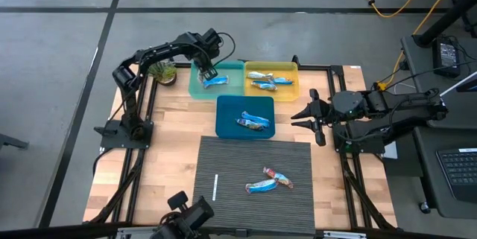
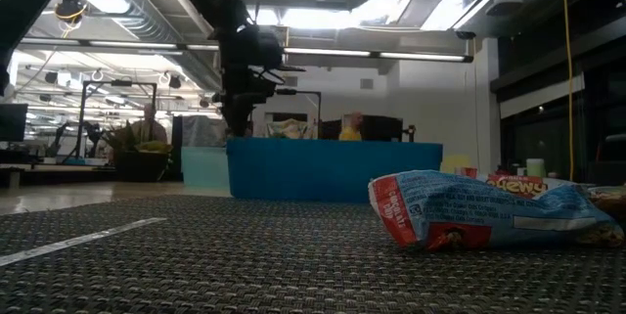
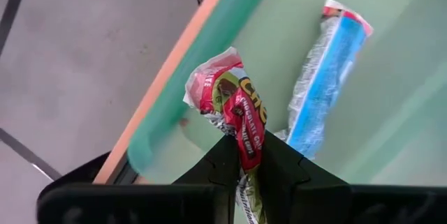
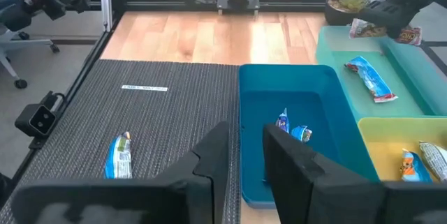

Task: Pick and place Granola Bars by type
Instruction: Put the red granola bar into the green bin

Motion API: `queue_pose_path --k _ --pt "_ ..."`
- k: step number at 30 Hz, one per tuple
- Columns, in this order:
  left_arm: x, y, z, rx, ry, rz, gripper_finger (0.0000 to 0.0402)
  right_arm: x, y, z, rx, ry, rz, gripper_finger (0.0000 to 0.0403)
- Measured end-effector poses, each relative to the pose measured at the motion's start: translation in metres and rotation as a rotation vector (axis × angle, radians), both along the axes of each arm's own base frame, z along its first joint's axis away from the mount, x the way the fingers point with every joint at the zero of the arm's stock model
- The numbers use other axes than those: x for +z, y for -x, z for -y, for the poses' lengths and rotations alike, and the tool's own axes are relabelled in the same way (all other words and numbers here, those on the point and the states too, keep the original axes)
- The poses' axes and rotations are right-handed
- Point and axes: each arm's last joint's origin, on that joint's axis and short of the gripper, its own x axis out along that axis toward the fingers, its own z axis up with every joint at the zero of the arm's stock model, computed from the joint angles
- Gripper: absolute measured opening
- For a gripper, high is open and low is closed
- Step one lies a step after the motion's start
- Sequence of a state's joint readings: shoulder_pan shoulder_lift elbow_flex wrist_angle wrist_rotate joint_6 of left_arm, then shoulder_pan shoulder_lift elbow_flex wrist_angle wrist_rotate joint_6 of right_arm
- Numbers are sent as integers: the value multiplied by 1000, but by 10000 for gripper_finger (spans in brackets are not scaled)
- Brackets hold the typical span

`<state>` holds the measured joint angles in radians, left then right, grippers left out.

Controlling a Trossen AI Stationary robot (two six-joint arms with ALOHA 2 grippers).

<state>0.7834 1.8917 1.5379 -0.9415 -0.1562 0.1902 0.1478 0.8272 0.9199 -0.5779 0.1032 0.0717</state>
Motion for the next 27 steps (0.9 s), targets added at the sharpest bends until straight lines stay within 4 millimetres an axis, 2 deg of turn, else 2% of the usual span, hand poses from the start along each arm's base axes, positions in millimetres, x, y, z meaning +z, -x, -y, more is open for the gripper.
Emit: queue_pose_path --k 11,20,27 --pt "-29 -2 3 -15 55 -64 33 -4 2 0 1 6 -49 92" --pt "-41 2 6 4 79 -75 37 -4 2 0 2 8 -49 92" --pt "-48 4 9 17 96 -76 59 -4 2 0 2 7 -48 92"
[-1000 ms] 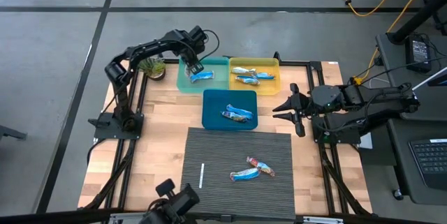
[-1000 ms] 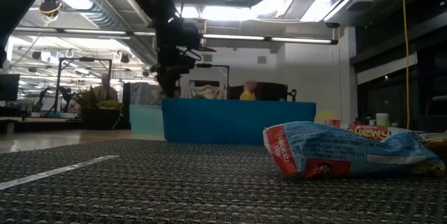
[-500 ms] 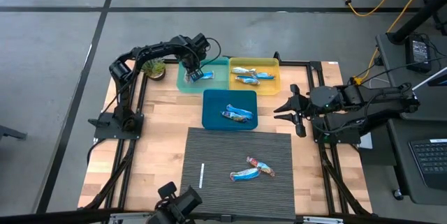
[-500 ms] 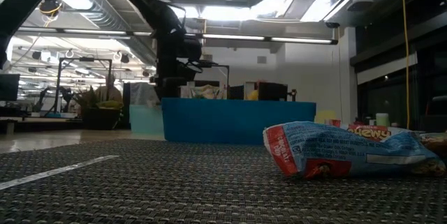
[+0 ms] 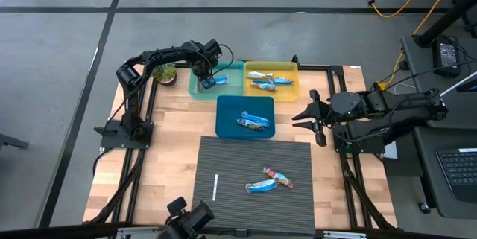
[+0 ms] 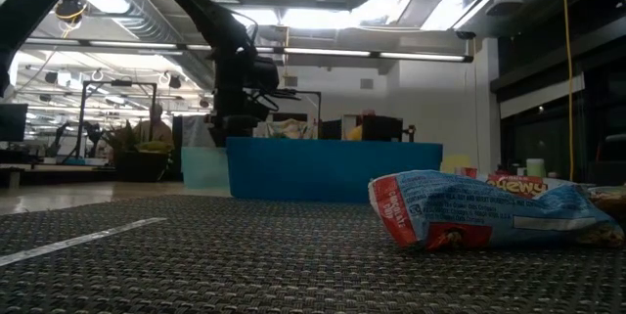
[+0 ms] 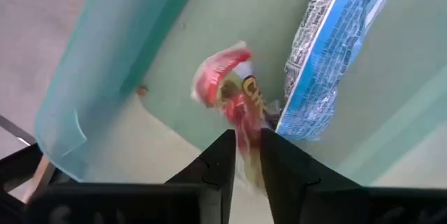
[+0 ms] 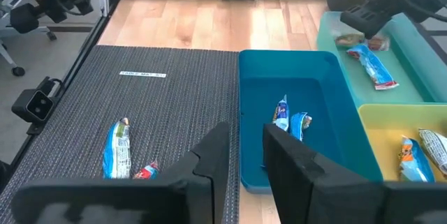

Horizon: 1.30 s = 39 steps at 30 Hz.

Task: Pick and place Granola Bars by type
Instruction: Put the red granola bar into the green bin

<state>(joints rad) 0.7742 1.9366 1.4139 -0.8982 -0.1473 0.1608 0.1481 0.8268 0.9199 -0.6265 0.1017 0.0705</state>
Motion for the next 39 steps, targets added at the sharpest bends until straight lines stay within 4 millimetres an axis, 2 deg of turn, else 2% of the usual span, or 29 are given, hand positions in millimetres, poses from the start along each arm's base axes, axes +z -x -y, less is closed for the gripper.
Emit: queue_pose_path --k 11,17,23,28,39 --pt "1 -1 -1 10 -20 3 108 0 0 0 0 0 0 92" --pt "9 -4 4 -5 -32 19 126 0 0 0 0 0 0 92" --pt "31 -12 20 -74 -81 73 129 0 0 0 1 3 0 92" --pt "59 -18 41 -133 -140 143 129 0 0 0 1 4 1 92" --pt "125 -25 108 -288 -264 355 128 0 0 0 -1 2 0 92"
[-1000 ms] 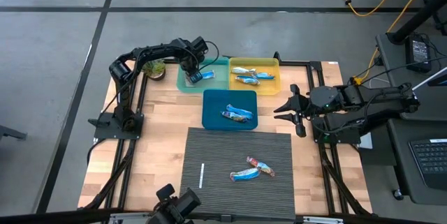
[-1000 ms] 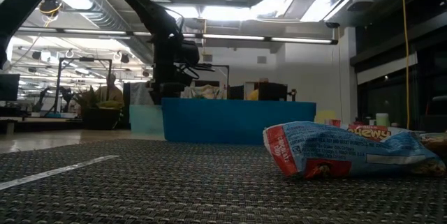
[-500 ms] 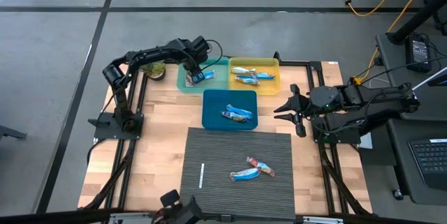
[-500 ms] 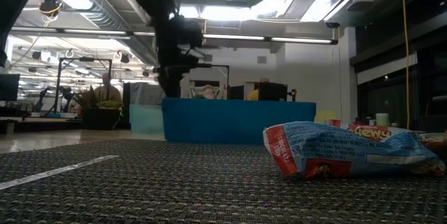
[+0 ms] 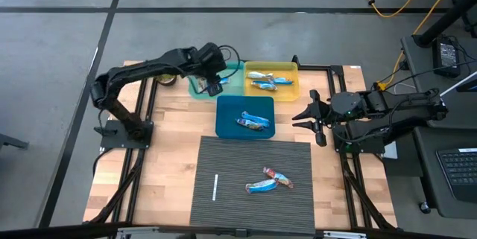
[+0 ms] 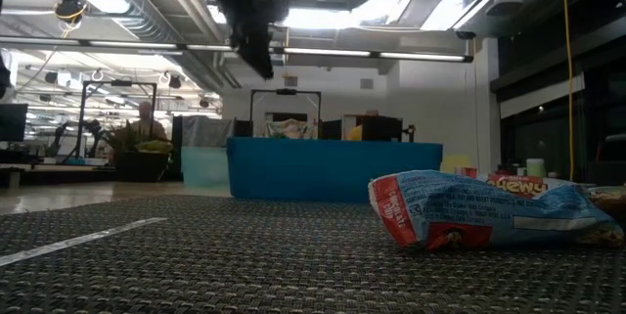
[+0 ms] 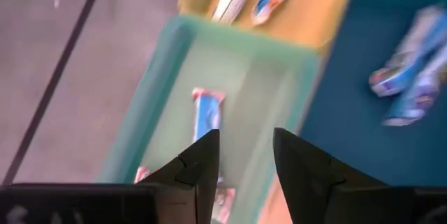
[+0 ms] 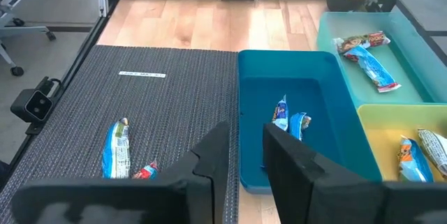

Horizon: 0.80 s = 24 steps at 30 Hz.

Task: Pick and place Granola Bars by type
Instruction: Put the red granola bar into the green bin

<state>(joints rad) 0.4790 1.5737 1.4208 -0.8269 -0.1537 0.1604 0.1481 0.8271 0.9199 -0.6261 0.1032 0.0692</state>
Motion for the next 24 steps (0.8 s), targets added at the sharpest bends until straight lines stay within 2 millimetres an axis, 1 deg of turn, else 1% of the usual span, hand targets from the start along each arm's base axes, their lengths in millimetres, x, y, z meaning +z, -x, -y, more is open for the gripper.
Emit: queue_pose_path --k 5,11,17,24 --pt "21 -1 39 -114 -31 65 128 0 0 0 -1 0 0 92" --pt "37 -2 85 -279 -53 113 128 0 0 0 -2 -1 0 92" --pt "41 -7 126 -465 -55 130 127 0 0 0 -17 -26 -1 92" --pt "42 -10 167 -676 -55 153 127 0 0 0 -53 -72 -1 92"
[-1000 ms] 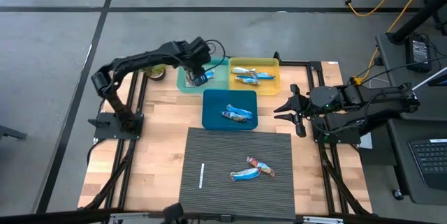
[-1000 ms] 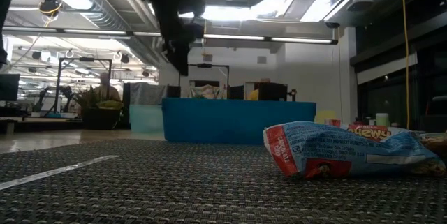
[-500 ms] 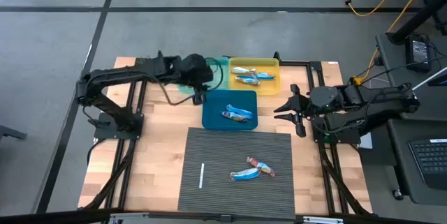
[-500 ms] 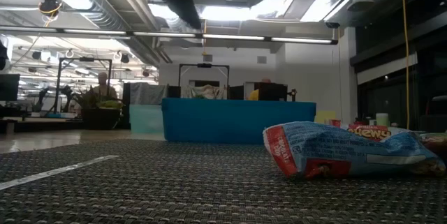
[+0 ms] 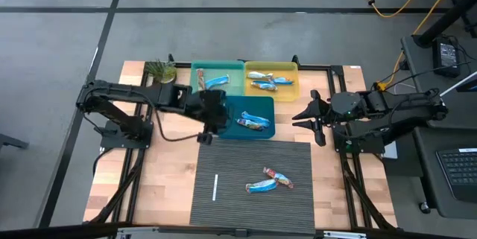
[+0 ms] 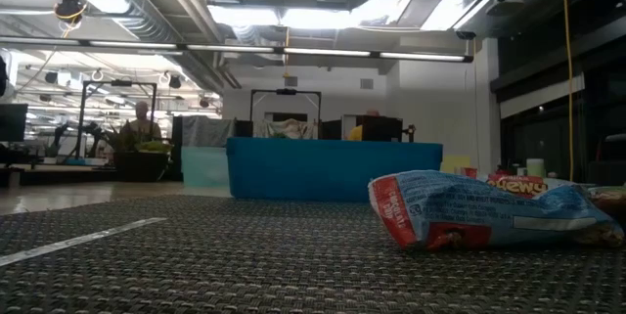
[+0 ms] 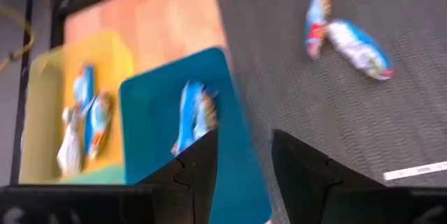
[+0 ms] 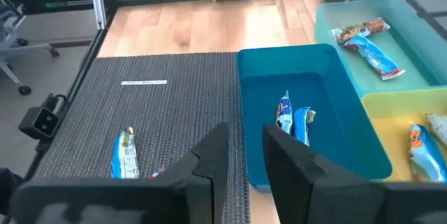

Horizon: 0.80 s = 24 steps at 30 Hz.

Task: Pick and place Granola Bars by type
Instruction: Put the red granola bar into the green bin

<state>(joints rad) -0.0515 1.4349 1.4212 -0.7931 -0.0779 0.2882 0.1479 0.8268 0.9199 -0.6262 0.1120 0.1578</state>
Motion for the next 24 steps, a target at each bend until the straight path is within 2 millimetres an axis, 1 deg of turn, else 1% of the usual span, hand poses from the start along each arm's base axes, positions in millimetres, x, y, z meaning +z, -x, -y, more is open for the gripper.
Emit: queue_pose_path --k 6,11,13,16,19,21,24 --pt "6 -3 28 -87 16 88 128 0 0 0 -9 -15 -1 92" --pt "8 -7 53 -126 65 148 127 -1 1 0 23 40 -13 92" --pt "8 -11 61 -121 103 179 128 -3 1 0 30 55 -30 92" --pt "-2 -18 75 -89 138 154 127 -6 4 0 35 60 -73 92" --pt "-17 -31 89 -61 185 138 127 -9 6 0 61 54 -110 92" --pt "-24 -40 100 -53 230 160 127 -10 7 -1 83 51 -125 92" --pt "-28 -52 119 -61 272 188 128 -10 7 -2 125 43 -126 92"
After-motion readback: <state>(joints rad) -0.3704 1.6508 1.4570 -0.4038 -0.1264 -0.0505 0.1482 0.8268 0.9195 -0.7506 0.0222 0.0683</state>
